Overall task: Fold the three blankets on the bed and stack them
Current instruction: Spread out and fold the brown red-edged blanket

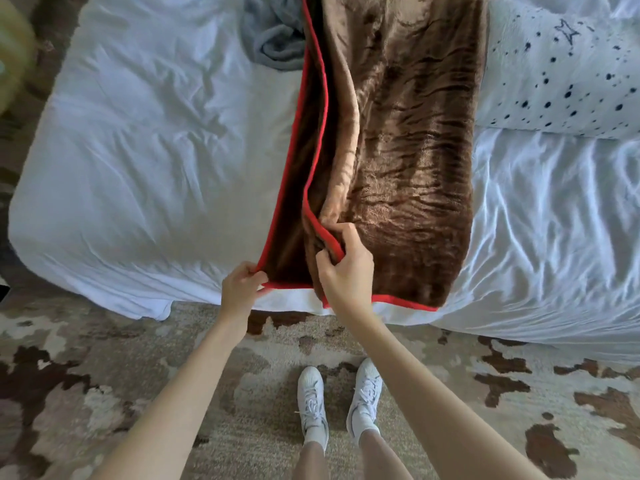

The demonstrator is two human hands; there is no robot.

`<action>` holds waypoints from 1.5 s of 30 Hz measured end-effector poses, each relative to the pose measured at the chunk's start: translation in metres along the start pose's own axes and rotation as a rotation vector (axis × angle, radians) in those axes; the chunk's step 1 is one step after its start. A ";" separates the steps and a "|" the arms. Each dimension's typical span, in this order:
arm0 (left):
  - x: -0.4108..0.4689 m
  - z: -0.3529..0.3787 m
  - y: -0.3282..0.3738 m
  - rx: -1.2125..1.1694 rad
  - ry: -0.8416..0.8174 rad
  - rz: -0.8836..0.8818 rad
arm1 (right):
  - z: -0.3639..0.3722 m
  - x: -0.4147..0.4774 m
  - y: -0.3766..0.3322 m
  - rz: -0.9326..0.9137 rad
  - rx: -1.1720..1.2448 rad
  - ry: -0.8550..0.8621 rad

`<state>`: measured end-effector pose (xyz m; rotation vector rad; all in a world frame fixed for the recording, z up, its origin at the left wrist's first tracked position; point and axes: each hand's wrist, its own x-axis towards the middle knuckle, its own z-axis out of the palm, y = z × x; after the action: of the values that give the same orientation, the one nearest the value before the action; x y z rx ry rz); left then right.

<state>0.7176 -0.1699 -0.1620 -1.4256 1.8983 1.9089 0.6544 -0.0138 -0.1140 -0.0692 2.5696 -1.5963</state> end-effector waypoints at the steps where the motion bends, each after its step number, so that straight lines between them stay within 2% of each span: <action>1: -0.001 -0.003 0.004 -0.056 -0.052 -0.026 | 0.013 -0.001 -0.002 0.006 -0.012 -0.131; 4: -0.006 -0.012 0.011 -0.246 -0.197 -0.065 | 0.037 0.000 -0.005 0.039 -0.111 -0.545; 7: -0.008 -0.017 0.023 -0.531 -0.293 -0.169 | 0.039 0.005 -0.001 0.055 -0.121 -0.712; 9: -0.005 -0.014 0.032 -0.460 -0.403 -0.167 | 0.034 0.008 0.003 0.050 -0.142 -0.805; 11: -0.003 -0.004 0.034 -0.228 -0.376 -0.135 | 0.024 0.006 0.006 0.110 -0.081 -0.878; 13: 0.001 0.006 0.033 -0.024 -0.162 -0.095 | 0.011 0.003 0.012 0.175 0.031 -0.790; 15: 0.007 0.009 0.028 0.011 -0.033 -0.083 | -0.008 0.003 0.024 0.216 0.027 -0.560; 17: 0.011 0.011 0.022 0.032 -0.016 -0.073 | -0.033 0.005 0.045 0.262 -0.060 -0.304; 21: 0.014 0.011 0.012 0.203 0.033 0.114 | -0.080 0.010 0.087 0.455 -0.253 0.134; 24: 0.015 0.011 0.005 0.303 0.063 0.210 | -0.105 0.016 0.109 0.624 -0.327 0.355; 26: 0.015 0.011 0.003 0.331 0.067 0.239 | -0.118 0.019 0.120 0.723 -0.230 0.333; 28: 0.014 0.010 0.003 0.353 0.073 0.260 | -0.127 0.019 0.127 0.805 0.024 0.254; 30: 0.011 0.007 0.002 0.374 0.093 0.274 | -0.133 0.014 0.132 0.811 0.162 0.163; 34: -0.009 -0.008 0.000 0.356 0.097 0.239 | -0.151 -0.013 0.133 0.793 0.205 0.142; 39: -0.062 -0.037 -0.005 0.318 0.040 0.073 | -0.183 -0.061 0.110 0.868 0.227 0.096; 42: -0.087 -0.042 0.013 0.199 0.058 -0.022 | -0.198 -0.068 0.084 0.885 0.293 0.102; 45: -0.100 -0.039 0.048 0.082 0.090 -0.042 | -0.213 -0.056 0.054 0.909 0.369 0.096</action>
<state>0.7630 -0.1605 -0.0540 -1.5385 1.9442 1.7553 0.6852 0.2060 -0.0648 1.0484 1.8179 -1.6103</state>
